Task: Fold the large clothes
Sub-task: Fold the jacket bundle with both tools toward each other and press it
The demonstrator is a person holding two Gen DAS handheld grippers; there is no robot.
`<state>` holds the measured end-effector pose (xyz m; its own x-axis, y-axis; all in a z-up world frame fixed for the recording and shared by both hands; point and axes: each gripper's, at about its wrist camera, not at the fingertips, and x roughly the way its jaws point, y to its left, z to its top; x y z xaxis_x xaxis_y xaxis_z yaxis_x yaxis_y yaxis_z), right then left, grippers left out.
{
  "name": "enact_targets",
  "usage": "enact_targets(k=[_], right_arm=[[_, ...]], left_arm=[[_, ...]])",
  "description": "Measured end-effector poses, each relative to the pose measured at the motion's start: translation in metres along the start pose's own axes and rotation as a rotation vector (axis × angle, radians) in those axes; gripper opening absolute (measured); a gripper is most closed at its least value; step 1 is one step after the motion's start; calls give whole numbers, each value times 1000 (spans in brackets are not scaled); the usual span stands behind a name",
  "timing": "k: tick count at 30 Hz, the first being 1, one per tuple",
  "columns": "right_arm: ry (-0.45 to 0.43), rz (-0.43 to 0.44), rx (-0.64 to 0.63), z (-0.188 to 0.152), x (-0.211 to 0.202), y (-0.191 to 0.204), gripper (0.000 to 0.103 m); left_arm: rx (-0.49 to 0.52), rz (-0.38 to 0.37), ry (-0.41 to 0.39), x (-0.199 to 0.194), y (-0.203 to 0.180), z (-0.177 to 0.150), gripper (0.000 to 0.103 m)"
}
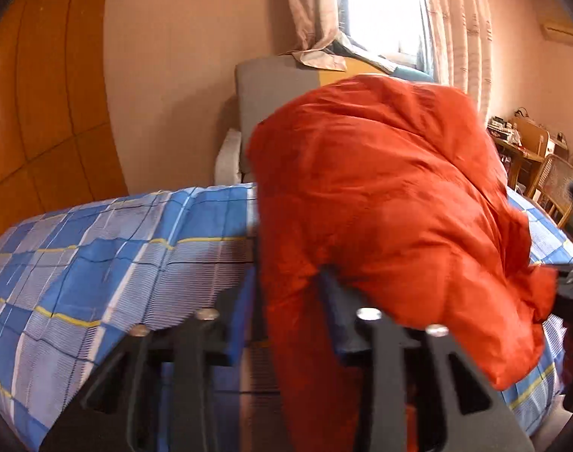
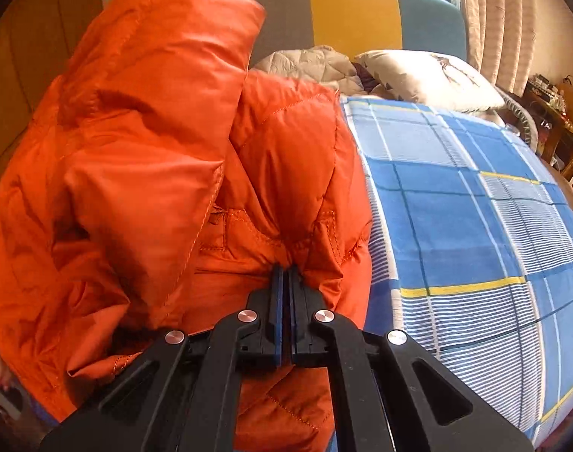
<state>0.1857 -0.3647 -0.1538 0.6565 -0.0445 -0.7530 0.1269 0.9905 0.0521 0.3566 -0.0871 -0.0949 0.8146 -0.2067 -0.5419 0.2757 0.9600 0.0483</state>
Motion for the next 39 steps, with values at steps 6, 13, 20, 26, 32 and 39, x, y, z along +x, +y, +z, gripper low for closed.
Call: enact_targets(k=[6, 13, 20, 26, 32, 39], right_arm=[[-104, -18, 101, 5, -45, -17, 6], [-196, 129, 106, 34, -83, -2, 50], [-67, 222, 131, 53, -42, 15, 17], [-75, -2, 95, 28, -39, 7, 10], [-22, -72, 146, -3, 9, -6, 10], [-9, -49, 189, 4, 11, -13, 10]], left_arm=[[-22, -25, 34, 1, -8, -6, 9], [-33, -20, 49, 6, -9, -4, 9], [-23, -20, 60, 3, -11, 3, 10], [-22, -59, 49, 2, -23, 6, 30], [38, -37, 62, 12, -48, 6, 36], [36, -31, 103, 16, -50, 11, 36]])
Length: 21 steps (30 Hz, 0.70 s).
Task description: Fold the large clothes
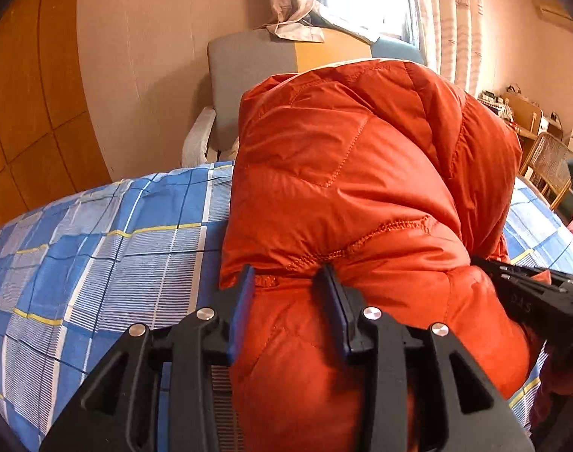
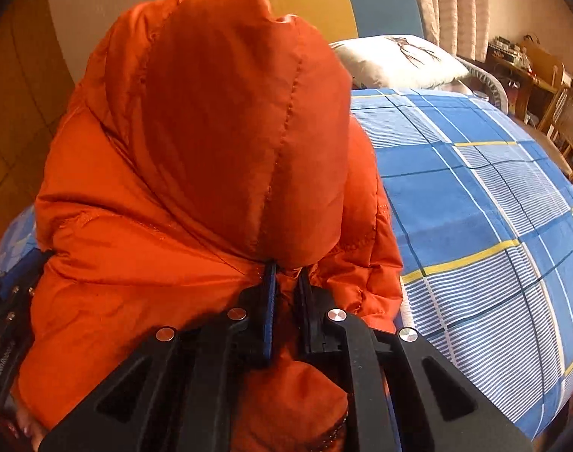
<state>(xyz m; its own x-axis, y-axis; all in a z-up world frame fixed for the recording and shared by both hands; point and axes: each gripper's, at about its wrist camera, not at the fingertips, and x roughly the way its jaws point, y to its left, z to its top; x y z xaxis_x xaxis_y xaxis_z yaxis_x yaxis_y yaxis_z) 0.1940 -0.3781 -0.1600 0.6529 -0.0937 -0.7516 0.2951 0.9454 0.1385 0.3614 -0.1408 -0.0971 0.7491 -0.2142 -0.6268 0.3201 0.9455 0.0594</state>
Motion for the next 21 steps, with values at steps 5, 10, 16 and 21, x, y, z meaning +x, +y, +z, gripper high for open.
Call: enact_targets(k=[5, 10, 16, 21], right_arm=[[-30, 3, 1, -4, -4, -2, 10], [-30, 7, 6, -4, -14, 0, 10], [-23, 9, 13, -1, -17, -1, 10], [3, -2, 16, 5, -18, -2, 11]], left_arm=[[-5, -9, 12, -1, 1, 1, 36], [-20, -2, 12, -1, 0, 2, 36], [-81, -42, 6, -4, 7, 3, 37], [-67, -37, -25, -4, 6, 6, 46]])
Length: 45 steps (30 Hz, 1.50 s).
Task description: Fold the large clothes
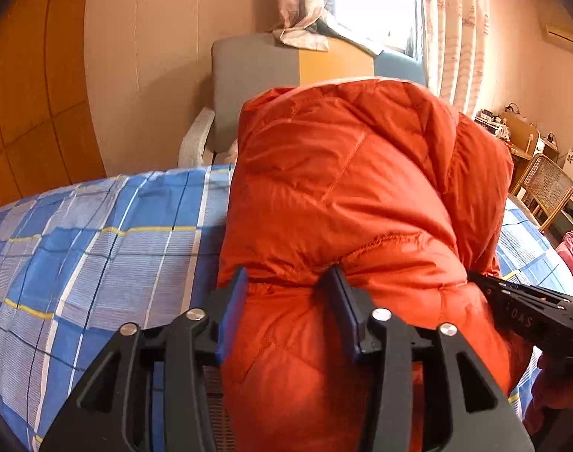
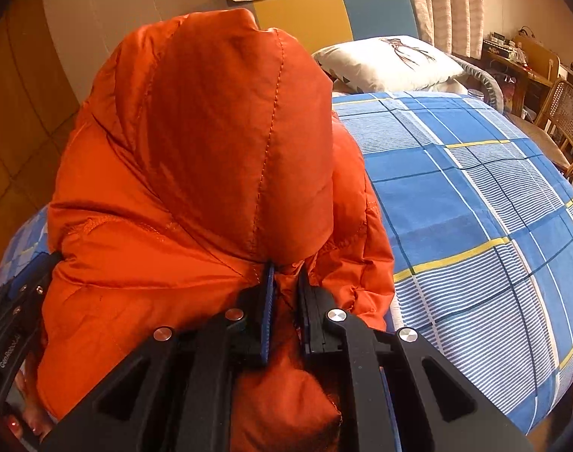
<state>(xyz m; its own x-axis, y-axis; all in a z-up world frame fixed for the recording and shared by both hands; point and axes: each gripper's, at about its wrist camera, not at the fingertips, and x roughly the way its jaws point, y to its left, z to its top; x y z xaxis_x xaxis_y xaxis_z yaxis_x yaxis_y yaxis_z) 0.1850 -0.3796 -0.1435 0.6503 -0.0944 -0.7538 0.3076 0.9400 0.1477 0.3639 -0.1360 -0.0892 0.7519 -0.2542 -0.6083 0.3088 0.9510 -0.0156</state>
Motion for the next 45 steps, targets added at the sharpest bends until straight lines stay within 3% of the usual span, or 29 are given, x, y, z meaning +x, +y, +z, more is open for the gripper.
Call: enact_targets(k=[6, 20, 23, 25, 29, 34, 41, 43, 45], right_arm=[[22, -60, -51, 6, -2, 11, 12], [19, -66, -22, 7, -11, 12, 12], [-35, -54, 11, 11, -31, 9, 12], [-120, -37, 19, 18, -51, 11, 12], [-214, 6, -32, 39, -69, 30, 12], [-186, 7, -158, 66, -42, 59, 12], [-98, -72, -201, 72, 9, 51, 12], [-80, -66, -177, 68, 19, 40, 11], [-69, -16, -74, 64, 26, 18, 11]], left_arm=[[38, 20, -13, 4, -7, 2, 46], [47, 15, -11, 5, -7, 4, 46], [48, 13, -6, 5, -7, 3, 46], [44, 6, -4, 5, -6, 4, 46], [40, 7, -3, 5, -6, 4, 46], [50, 16, 9, 7, -8, 5, 46], [38, -21, 49, 12, -8, 14, 51], [25, -56, 73, 12, -4, 20, 55], [-24, -86, 89, 12, 6, 36, 64]])
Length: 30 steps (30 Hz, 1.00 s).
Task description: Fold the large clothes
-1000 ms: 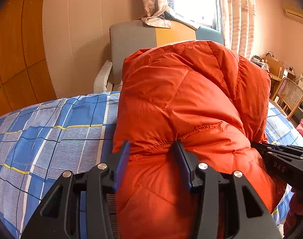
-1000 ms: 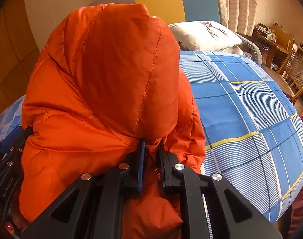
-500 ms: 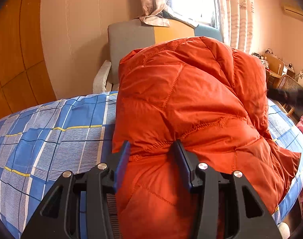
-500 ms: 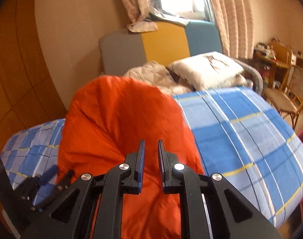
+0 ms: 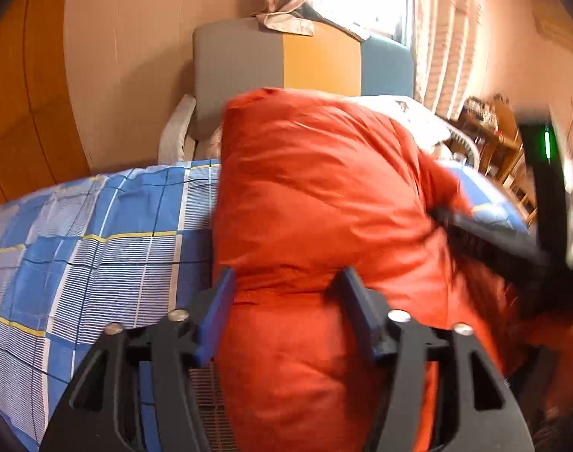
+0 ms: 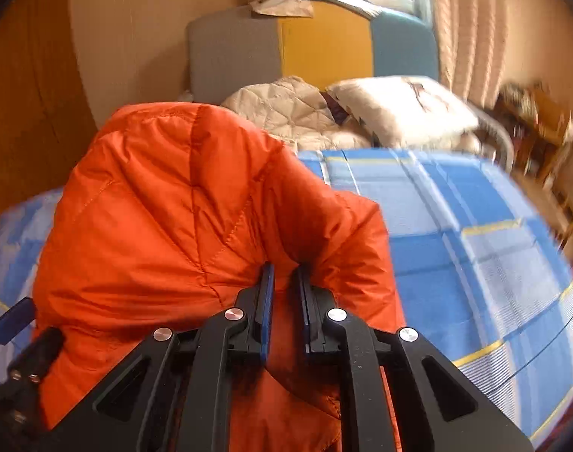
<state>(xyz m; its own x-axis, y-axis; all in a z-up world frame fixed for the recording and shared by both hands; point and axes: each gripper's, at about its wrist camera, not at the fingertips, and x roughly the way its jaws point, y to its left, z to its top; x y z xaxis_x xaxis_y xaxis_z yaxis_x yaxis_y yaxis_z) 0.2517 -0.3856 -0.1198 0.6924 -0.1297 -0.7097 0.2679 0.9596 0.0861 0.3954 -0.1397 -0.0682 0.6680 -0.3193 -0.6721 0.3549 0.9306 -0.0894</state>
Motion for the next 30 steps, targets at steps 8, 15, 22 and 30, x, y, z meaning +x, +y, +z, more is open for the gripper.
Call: enact_targets(k=[8, 15, 22, 30], right_arm=[[-10, 4, 48, -22, 24, -8, 9], [4, 19, 36, -20, 22, -10, 10], [-63, 85, 83, -16, -33, -27, 84], [98, 161, 109, -29, -42, -54, 88]], left_arm=[[109, -2, 110, 58, -20, 34, 87], [21, -47, 112, 72, 2, 17, 93], [-23, -25, 82, 42, 18, 11, 101], [-51, -71, 178, 31, 43, 6, 101]])
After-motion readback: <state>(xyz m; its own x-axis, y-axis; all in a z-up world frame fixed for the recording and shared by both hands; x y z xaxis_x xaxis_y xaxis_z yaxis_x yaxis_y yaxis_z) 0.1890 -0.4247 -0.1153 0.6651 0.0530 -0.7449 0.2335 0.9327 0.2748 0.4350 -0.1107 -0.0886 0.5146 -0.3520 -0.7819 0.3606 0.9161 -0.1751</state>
